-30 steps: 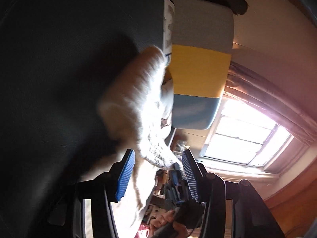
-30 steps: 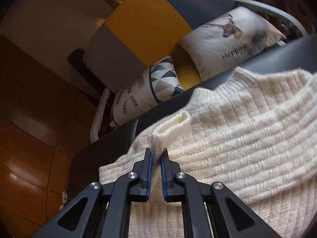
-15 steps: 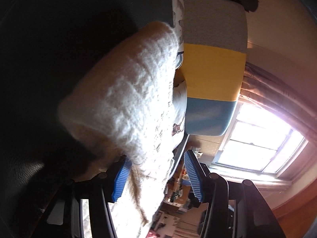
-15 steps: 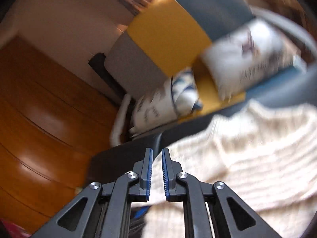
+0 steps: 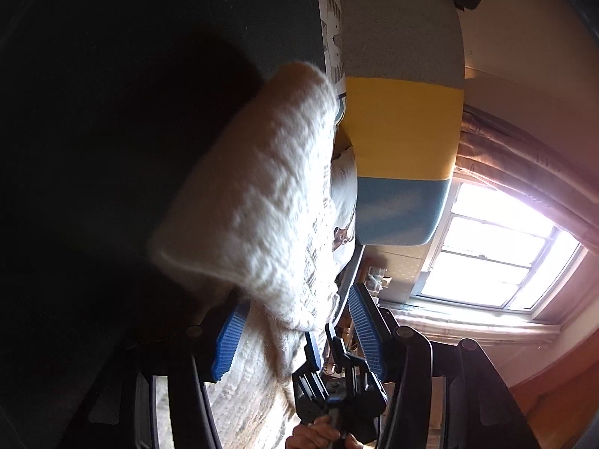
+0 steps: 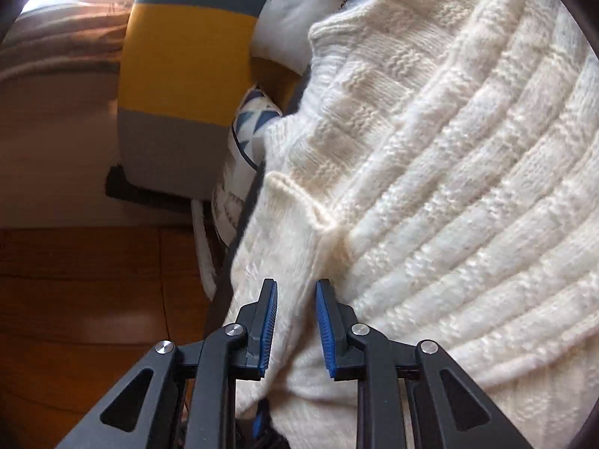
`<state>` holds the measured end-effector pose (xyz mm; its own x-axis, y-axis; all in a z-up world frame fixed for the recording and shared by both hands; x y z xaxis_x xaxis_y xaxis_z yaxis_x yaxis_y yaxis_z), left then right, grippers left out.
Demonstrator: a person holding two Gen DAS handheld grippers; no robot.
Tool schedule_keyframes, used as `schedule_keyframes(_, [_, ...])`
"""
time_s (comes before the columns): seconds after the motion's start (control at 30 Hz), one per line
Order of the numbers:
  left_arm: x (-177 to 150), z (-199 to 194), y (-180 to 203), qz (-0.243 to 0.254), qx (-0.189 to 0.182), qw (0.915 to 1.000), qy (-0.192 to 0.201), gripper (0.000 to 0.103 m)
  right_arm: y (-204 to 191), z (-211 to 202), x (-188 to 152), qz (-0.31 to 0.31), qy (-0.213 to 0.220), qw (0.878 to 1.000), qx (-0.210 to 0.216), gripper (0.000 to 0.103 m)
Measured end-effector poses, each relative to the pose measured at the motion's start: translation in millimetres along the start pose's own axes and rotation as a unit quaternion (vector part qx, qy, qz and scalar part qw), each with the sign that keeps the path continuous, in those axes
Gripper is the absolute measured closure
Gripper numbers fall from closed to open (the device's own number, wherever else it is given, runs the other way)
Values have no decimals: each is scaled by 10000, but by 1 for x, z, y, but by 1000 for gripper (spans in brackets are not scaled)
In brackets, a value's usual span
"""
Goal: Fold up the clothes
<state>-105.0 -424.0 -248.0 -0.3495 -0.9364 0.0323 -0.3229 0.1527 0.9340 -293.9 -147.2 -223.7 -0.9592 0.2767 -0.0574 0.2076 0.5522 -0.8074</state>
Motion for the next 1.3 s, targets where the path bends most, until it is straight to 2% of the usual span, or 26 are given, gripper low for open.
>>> schedule_keyframes(0.1, [0, -4, -3, -77, -27, 10000, 44, 46, -13, 6, 1, -378, 175, 9989, -230, 83])
schedule_keyframes(0.13, [1, -4, -4, -98, -25, 9999, 57, 46, -18, 8, 1, -504, 234, 9980, -306, 95])
schedule_keyframes(0.3, [5, -16, -5, -156, -5, 9996, 225, 46, -41, 16, 2, -1122, 519, 9901, -660, 97])
schedule_keyframes(0.4, [5, -22, -10, -257, 5, 9991, 328, 46, -59, 0, -3, -1407, 628, 9863, -594, 97])
schedule_keyframes(0.57, [-1, -13, -1, -314, -164, 9991, 225, 46, -90, -28, -10, -1878, 808, 9777, -482, 97])
schedule_keyframes(0.8, [-7, 7, 13, -147, 102, 9997, 142, 46, -128, -67, -19, -2480, 1052, 9624, -344, 97])
schedule_keyframes(1.03, [-4, 13, 16, 135, 639, 9978, 74, 46, -51, -95, 4, -1865, 1206, 9726, -692, 97])
schedule_keyframes(1.3, [-17, 20, 34, 977, 1245, 9874, 16, 49, 35, -127, 29, -1169, 1368, 9779, -1067, 97])
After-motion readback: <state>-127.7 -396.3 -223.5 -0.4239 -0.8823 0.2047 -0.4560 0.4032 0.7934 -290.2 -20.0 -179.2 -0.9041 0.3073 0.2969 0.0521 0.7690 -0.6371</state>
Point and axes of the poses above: each gripper's, at about its wrist camera, not at the fingertips, and z roughly the way its jaws point, y to its right, x to its top, the point moved 2 cm from there along z, roughly the way its jaws point, and after that the axes turned 14 degrees about z, right-handed, at the moved point
